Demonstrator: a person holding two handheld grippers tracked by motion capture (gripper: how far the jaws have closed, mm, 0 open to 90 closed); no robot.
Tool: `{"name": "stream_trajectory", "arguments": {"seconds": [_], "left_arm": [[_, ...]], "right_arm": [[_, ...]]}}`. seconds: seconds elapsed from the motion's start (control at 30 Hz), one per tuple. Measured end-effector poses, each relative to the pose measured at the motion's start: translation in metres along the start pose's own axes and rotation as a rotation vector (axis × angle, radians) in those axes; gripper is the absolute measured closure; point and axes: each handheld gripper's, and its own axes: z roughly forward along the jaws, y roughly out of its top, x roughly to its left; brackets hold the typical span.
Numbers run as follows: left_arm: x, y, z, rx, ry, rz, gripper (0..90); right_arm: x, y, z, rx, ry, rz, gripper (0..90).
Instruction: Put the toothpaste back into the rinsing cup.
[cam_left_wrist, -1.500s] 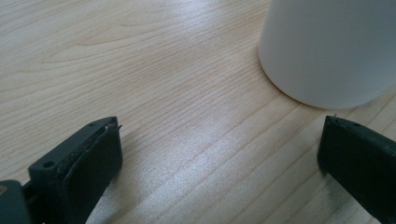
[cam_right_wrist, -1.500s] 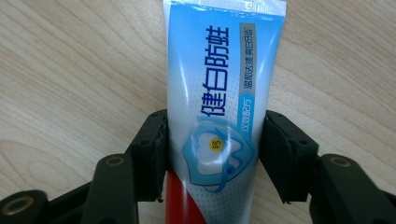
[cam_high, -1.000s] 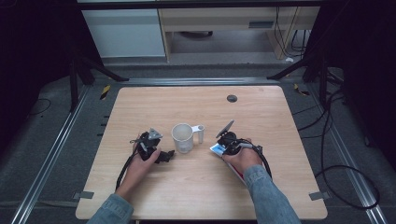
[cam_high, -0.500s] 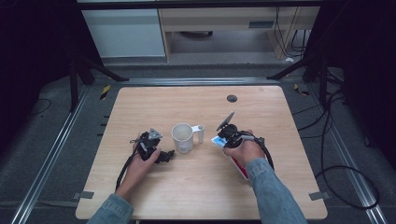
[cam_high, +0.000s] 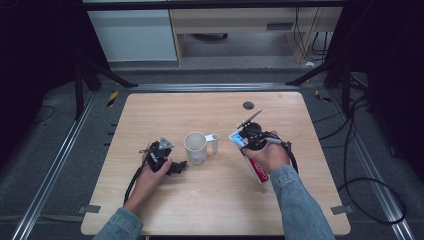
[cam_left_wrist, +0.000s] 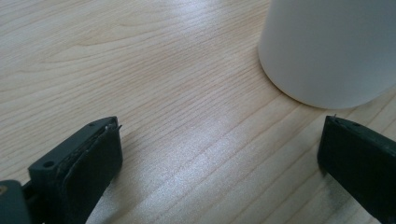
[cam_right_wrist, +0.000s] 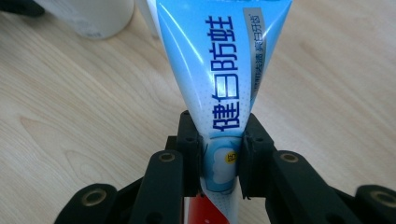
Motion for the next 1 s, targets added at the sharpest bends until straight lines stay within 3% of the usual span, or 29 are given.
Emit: {"name": "stream_trajectory", "arguments": {"seconds": [0.23, 0.37, 0.4, 0.47, 0.53, 0.77, 0.8, 1.0], "left_arm": [[0.000, 0.000, 0.000, 0.000, -0.001, -0.001, 0.0], [0.000, 0.000, 0.000, 0.001, -0.001, 0.000, 0.0], [0.000, 0.000, 0.000, 0.001, -0.001, 0.000, 0.0], [0.000, 0.000, 0.000, 0.001, -0.002, -0.003, 0.0], [0.000, 0.000, 0.000, 0.001, -0.002, -0.003, 0.0], [0.000, 0.000, 0.000, 0.004, -0.002, 0.001, 0.0], [0.000, 0.000, 0.000, 0.004, -0.002, 0.001, 0.0], [0.000, 0.000, 0.000, 0.004, -0.002, 0.001, 0.0]], "right_arm": [[-0.005, 0.004, -0.019, -0.136, 0.004, 0.023, 73.4], [-0.006, 0.004, -0.023, -0.208, 0.002, 0.030, 73.4], [-0.007, 0.004, -0.024, -0.247, -0.006, 0.037, 73.4], [-0.007, 0.004, -0.024, -0.267, -0.009, 0.039, 73.4], [-0.006, 0.002, -0.025, -0.327, -0.016, 0.049, 73.4], [-0.003, -0.002, -0.025, -0.412, -0.029, 0.067, 73.4], [-0.001, -0.004, -0.024, -0.445, -0.038, 0.073, 73.4], [0.001, -0.007, -0.023, -0.502, -0.072, 0.101, 73.3]]}}
